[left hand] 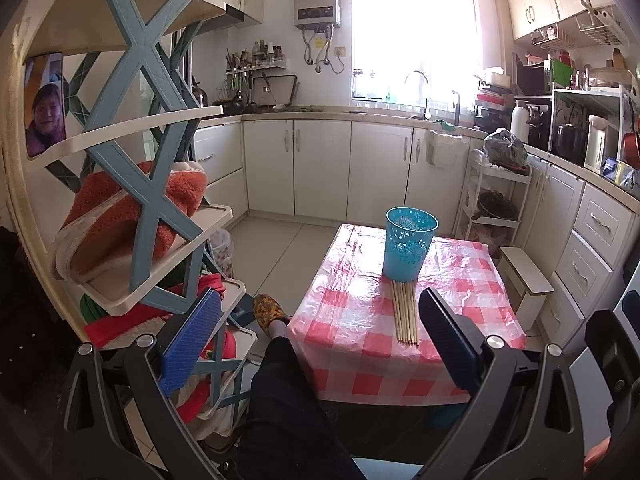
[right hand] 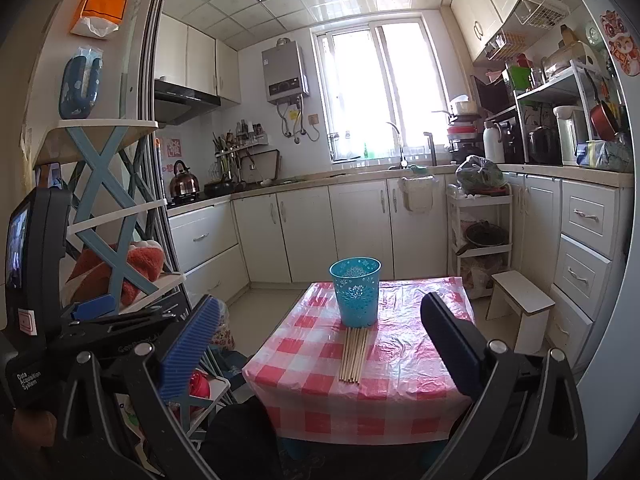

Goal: Organize utensils

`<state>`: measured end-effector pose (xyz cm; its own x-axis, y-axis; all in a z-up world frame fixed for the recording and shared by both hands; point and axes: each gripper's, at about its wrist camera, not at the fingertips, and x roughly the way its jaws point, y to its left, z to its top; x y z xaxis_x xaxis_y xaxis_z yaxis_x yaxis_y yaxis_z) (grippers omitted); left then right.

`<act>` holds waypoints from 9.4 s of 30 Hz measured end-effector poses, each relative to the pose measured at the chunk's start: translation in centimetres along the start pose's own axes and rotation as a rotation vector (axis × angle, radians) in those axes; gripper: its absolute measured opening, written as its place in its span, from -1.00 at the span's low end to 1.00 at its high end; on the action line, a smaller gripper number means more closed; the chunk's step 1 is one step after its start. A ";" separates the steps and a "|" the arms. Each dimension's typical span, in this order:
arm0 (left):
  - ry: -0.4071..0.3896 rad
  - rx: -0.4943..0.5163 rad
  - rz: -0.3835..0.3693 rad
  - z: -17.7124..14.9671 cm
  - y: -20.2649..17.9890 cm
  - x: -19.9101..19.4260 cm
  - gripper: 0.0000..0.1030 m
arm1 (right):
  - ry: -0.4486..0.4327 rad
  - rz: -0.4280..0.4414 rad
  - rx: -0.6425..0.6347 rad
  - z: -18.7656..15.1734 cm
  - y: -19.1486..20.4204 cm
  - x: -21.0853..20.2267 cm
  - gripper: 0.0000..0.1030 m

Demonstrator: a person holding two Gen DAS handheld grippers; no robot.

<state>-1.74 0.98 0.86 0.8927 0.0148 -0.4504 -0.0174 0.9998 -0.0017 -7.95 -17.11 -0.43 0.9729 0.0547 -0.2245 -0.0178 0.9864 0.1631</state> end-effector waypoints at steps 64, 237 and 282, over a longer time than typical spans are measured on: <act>0.618 0.036 -0.086 -6.6 -9.6 43.6 0.85 | 0.718 0.029 0.073 -14.2 -13.4 45.7 -0.59; 0.480 -0.235 -0.099 -9.4 -2.5 41.8 0.60 | 0.370 0.336 0.415 2.5 -19.1 53.0 -0.88; 0.452 -0.111 -0.106 -9.0 -4.9 37.4 0.61 | 0.671 0.118 0.155 -14.7 -14.4 43.9 -0.58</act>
<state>27.68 -3.44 -24.05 0.6070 -0.1169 -0.7860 -0.0069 0.9883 -0.1523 31.61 -26.61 -26.78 0.6131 0.2935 -0.7334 -0.0330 0.9371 0.3475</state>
